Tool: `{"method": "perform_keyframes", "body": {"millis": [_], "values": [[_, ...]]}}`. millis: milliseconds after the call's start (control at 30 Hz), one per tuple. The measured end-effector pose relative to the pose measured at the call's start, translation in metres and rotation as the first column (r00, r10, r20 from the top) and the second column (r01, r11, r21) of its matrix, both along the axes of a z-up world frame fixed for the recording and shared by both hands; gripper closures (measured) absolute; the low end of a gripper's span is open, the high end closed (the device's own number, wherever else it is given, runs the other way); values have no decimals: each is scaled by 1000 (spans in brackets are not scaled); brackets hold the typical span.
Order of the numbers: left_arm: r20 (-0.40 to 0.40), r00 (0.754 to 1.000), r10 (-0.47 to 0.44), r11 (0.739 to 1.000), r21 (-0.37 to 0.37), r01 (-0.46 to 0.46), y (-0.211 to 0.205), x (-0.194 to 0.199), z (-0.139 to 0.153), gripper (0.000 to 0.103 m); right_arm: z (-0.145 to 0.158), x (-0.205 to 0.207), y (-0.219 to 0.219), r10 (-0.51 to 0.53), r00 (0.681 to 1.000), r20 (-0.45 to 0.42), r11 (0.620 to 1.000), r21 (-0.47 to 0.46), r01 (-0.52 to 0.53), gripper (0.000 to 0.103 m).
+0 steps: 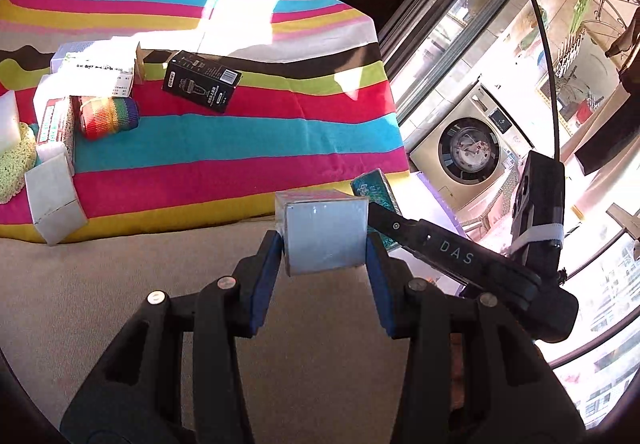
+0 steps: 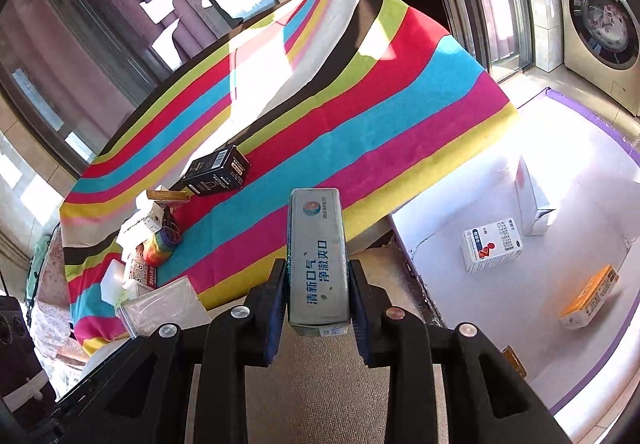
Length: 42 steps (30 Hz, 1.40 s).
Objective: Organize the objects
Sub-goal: 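Carry both boxes over the bin and open both tools to drop them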
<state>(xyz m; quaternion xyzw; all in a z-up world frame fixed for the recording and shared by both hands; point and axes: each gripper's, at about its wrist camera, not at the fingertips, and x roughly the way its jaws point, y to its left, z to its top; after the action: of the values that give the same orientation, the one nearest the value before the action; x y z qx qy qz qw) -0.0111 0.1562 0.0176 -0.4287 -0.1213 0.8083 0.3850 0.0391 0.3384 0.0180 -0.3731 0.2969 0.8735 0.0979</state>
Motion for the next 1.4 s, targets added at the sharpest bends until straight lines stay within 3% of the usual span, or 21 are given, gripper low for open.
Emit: {"method": "perform_keyframes", "body": {"millis": [233, 467, 767, 833, 867, 900, 967, 1233, 1400], "values": [[47, 996, -72, 996, 58, 70, 43, -4, -4, 56, -7, 25, 38, -151, 989, -2, 988, -25, 150, 72], [64, 988, -141, 986, 99, 134, 78, -7, -4, 56, -17, 43, 75, -230, 973, 28, 971, -55, 232, 72], [36, 960, -278, 951, 150, 270, 120, -1, 4, 56, -22, 78, 119, -361, 931, 56, 931, -35, 363, 71], [33, 952, -305, 943, 152, 297, 127, 1, 6, 53, -23, 83, 126, -381, 922, 61, 923, -37, 384, 70], [34, 949, -315, 940, 151, 307, 130, 2, 7, 43, -23, 86, 129, -389, 919, 66, 919, -37, 392, 70], [31, 947, -320, 939, 146, 312, 131, 3, 8, 34, -23, 87, 131, -397, 915, 70, 916, -38, 400, 70], [25, 947, -322, 937, 149, 315, 129, 4, 9, 29, -24, 89, 133, -407, 910, 76, 911, -40, 411, 70], [60, 954, -294, 946, 158, 282, 119, 0, 7, 29, -21, 84, 125, -386, 920, 67, 920, -53, 389, 52], [72, 966, -248, 959, 161, 234, 106, 1, 10, 26, -18, 77, 114, -339, 939, 64, 936, -78, 343, 48]]}}
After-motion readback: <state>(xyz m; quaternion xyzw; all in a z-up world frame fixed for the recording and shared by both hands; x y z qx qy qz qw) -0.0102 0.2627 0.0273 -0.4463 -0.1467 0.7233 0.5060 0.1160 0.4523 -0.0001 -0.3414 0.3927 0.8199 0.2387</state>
